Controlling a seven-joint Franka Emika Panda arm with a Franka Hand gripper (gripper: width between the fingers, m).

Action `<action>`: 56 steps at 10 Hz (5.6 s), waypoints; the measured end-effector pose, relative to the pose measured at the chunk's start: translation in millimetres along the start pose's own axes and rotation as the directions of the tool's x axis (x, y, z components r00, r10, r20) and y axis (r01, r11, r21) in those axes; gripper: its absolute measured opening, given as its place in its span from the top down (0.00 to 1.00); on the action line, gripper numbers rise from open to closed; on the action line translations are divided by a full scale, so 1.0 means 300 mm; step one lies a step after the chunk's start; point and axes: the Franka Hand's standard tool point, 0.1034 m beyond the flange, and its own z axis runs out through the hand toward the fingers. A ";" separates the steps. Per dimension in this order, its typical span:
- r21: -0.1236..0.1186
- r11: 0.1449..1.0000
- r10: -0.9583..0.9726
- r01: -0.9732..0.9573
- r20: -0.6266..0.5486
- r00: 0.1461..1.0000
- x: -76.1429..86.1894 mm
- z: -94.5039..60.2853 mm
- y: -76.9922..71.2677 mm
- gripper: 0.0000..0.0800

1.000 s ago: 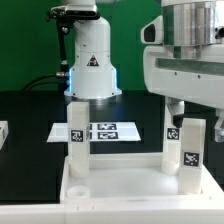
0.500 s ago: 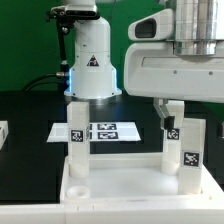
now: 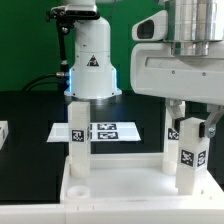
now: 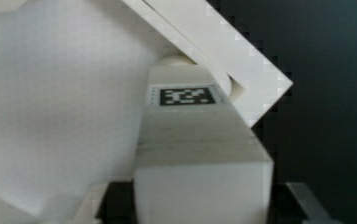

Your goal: Assemble desk

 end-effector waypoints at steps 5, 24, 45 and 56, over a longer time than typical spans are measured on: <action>0.018 0.810 0.584 -0.586 0.052 0.810 0.016 0.002 0.016 0.64; 0.108 0.742 0.653 -0.662 0.104 0.750 0.124 -0.157 0.040 0.19; 0.139 0.459 -0.876 0.877 -0.095 0.474 0.348 -0.258 0.636 0.19; 0.080 0.435 -0.900 0.897 -0.005 0.437 0.457 -0.095 0.933 0.19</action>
Offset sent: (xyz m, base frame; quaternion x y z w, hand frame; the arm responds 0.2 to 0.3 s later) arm 0.0003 0.0144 -0.0088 0.1113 -0.0207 0.5439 0.8315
